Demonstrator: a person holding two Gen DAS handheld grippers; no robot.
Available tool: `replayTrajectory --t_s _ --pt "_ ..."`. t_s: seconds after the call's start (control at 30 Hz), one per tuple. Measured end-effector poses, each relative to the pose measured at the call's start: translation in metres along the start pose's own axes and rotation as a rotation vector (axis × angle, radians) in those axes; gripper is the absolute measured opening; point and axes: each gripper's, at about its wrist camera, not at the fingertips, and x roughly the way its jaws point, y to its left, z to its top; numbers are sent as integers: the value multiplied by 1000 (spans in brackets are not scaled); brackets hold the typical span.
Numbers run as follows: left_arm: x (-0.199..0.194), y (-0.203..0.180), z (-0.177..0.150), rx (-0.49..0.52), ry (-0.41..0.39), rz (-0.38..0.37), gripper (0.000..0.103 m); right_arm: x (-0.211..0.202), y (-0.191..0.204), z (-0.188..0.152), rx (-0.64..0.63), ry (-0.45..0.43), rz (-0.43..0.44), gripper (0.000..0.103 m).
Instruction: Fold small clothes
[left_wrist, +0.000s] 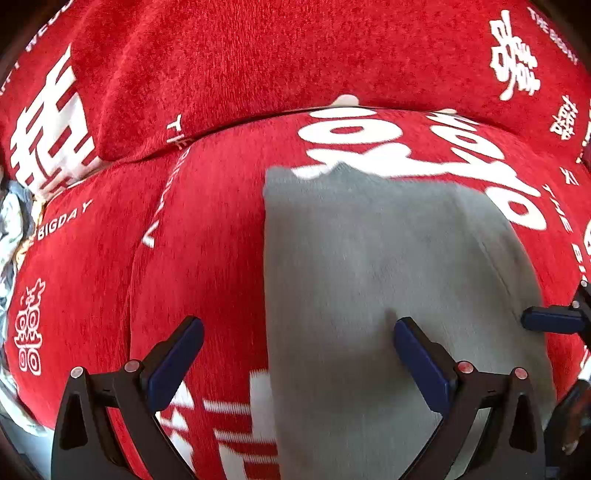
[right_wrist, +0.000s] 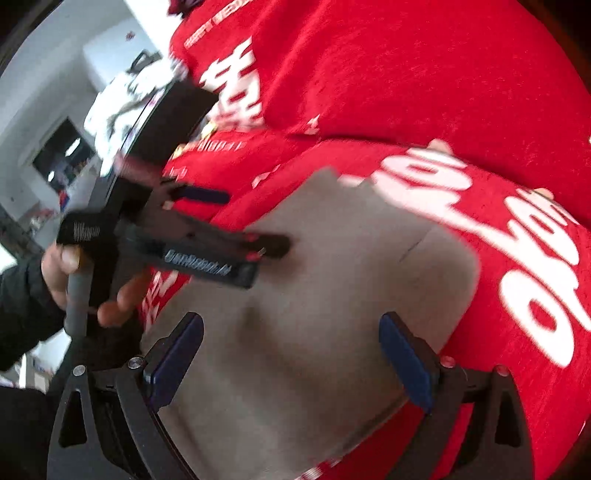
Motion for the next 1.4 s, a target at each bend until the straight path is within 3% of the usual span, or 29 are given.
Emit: replayTrajectory --t_s 0.2,0.3,0.37,0.43,0.53,0.67,0.93,1.2,1.3,1.4 --pt "-24 1 -34 11 -29 0 103 -14 28 -33 -81 30 -183 98" --pt "-33 3 -48 11 -49 10 103 -37 52 -41 -104 -64 -132 98" --pt "-33 4 -55 2 -40 -1 103 -38 72 -48 -146 -76 -102 98" --pt "-32 7 -61 -18 -32 -12 103 -20 79 -58 -151 -19 -96 99" --pt "-37 6 -68 -40 -34 -25 103 8 69 -74 -111 103 -190 99" --pt "-42 -1 -77 -30 -31 -26 103 -5 70 -84 -54 94 -190 99" --pt "-62 -7 -87 -61 -65 -17 103 -44 74 -73 9 52 -273 99" --pt "-67 -10 -88 -98 -54 -35 103 -46 54 -40 77 95 -462 100" --pt "-69 -11 -94 -127 -59 -31 103 -42 51 -36 104 112 -469 100" --pt "-68 -15 -97 -94 -54 3 103 -38 50 -37 118 119 -468 100"
